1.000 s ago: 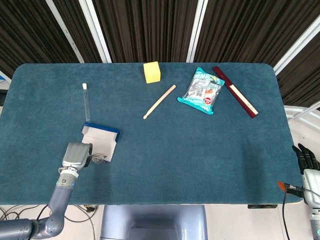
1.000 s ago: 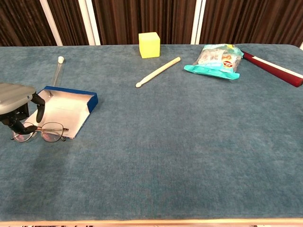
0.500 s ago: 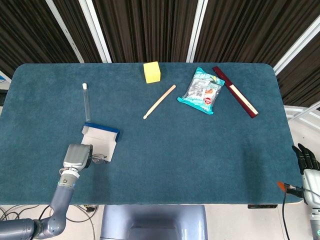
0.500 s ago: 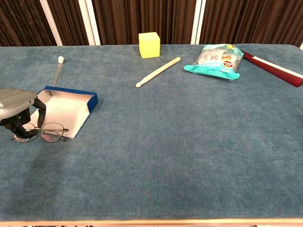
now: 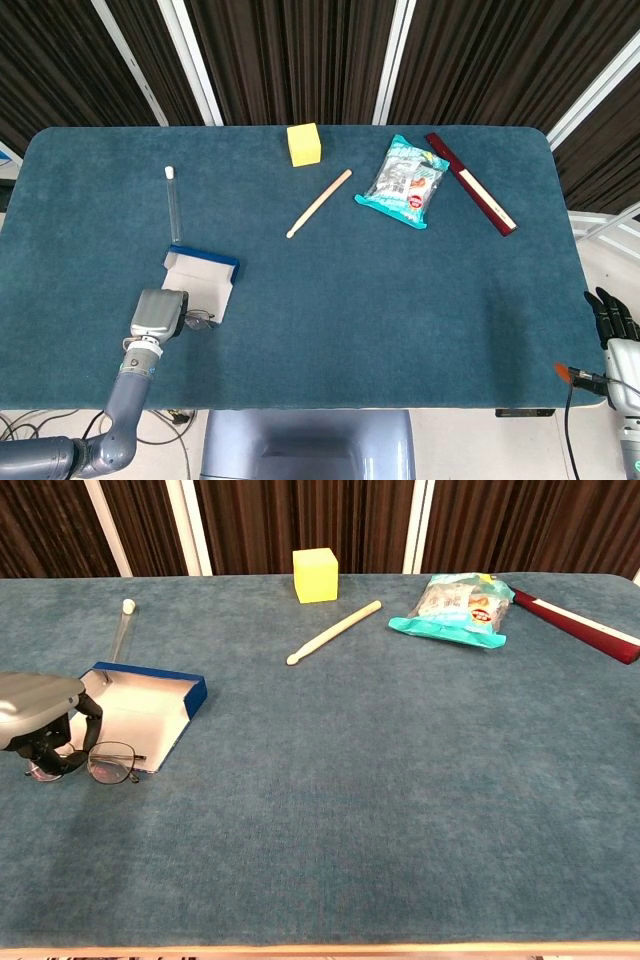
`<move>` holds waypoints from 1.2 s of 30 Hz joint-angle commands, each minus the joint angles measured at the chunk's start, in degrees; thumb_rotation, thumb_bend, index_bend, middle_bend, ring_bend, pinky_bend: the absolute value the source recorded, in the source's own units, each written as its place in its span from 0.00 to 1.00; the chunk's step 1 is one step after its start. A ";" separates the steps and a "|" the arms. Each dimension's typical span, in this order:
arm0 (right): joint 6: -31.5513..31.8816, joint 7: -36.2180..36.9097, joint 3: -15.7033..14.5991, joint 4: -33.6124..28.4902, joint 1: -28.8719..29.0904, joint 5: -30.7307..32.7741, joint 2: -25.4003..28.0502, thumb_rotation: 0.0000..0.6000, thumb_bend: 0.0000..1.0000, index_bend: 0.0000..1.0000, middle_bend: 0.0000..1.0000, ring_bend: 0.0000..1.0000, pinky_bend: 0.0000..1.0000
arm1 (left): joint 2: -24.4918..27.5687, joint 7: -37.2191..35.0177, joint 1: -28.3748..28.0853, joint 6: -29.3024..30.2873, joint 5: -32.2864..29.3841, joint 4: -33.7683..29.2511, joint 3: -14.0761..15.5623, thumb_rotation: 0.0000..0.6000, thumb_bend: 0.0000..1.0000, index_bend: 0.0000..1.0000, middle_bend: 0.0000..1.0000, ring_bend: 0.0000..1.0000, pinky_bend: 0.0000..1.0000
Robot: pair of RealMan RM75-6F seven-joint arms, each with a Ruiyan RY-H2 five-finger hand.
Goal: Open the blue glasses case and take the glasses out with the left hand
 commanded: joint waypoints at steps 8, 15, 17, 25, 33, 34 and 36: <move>-0.18 -0.15 0.02 -0.09 0.07 0.15 -0.04 1.00 0.17 0.00 0.00 0.00 0.19 | -0.10 0.30 -1.49 0.25 1.65 -4.70 -1.81 1.00 0.48 0.61 1.00 0.98 1.00; -0.33 -0.12 0.04 -0.07 0.12 0.28 -0.01 1.00 0.17 0.00 0.00 0.00 0.19 | -5.02 4.12 -5.20 0.04 -0.09 -5.40 -4.49 1.00 0.48 0.61 1.00 0.98 1.00; -0.36 -0.08 0.04 -0.05 0.12 0.30 0.00 1.00 0.17 0.00 0.00 0.00 0.19 | -7.40 5.31 -6.58 0.08 -0.74 -5.00 -5.41 1.00 0.48 0.61 1.00 0.98 1.00; -0.55 0.11 0.06 -0.04 0.16 0.45 0.11 1.00 0.17 0.00 0.00 0.00 0.19 | -14.42 7.31 -10.00 1.06 -3.29 -2.12 -8.37 1.00 0.47 0.58 1.00 0.98 1.00; -0.56 0.09 0.07 0.00 0.15 0.49 0.16 1.00 0.18 0.00 0.00 0.00 0.19 | -15.97 8.21 -11.06 1.64 -4.52 -0.70 -8.51 1.00 0.23 0.29 1.00 0.96 1.00; -0.56 0.07 0.06 -0.01 0.15 0.50 0.16 1.00 0.18 0.00 0.00 0.00 0.19 | -15.59 8.17 -10.96 1.83 -4.28 -0.91 -8.30 1.00 0.22 0.28 1.00 0.96 1.00; -0.60 0.00 0.04 0.00 0.14 0.52 0.16 1.00 0.18 0.00 0.00 0.00 0.19 | -14.68 7.80 -10.62 2.12 -3.81 -1.61 -7.95 1.00 0.21 0.26 1.00 0.95 1.00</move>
